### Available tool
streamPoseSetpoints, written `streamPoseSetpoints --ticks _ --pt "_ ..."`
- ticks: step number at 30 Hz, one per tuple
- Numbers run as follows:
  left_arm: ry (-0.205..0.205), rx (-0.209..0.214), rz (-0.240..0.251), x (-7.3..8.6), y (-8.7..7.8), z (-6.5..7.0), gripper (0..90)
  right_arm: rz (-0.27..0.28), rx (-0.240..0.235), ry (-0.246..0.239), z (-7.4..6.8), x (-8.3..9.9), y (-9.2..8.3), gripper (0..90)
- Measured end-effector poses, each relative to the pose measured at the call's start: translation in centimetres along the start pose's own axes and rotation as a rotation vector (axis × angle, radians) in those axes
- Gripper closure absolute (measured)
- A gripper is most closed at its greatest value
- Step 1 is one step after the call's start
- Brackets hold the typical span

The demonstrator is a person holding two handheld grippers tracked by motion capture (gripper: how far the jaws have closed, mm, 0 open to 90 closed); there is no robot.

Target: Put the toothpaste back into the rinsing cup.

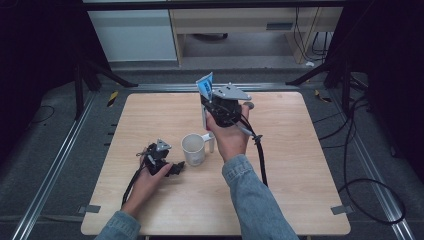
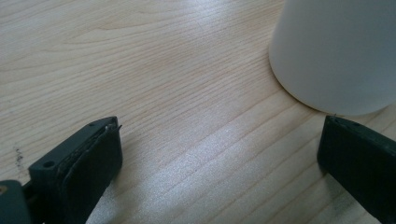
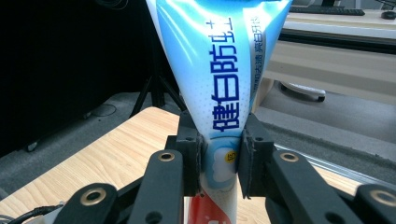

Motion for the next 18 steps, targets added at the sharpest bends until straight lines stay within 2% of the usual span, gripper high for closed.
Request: streamPoseSetpoints --ticks 18 --pt "0.0 0.0 0.0 0.0 0.0 0.0 0.0 0.04 0.016 0.009 -0.97 -0.58 0.13 73.2"
Point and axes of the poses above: each handheld gripper's, and its own axes: y roughly forward along the jaws, x roughly out of its underside, z roughly to its right, the point moved 5 cm from there along y, roughly forward along the jaws, and after that the axes turned 6 degrees about -y, right-handed, at the moved point
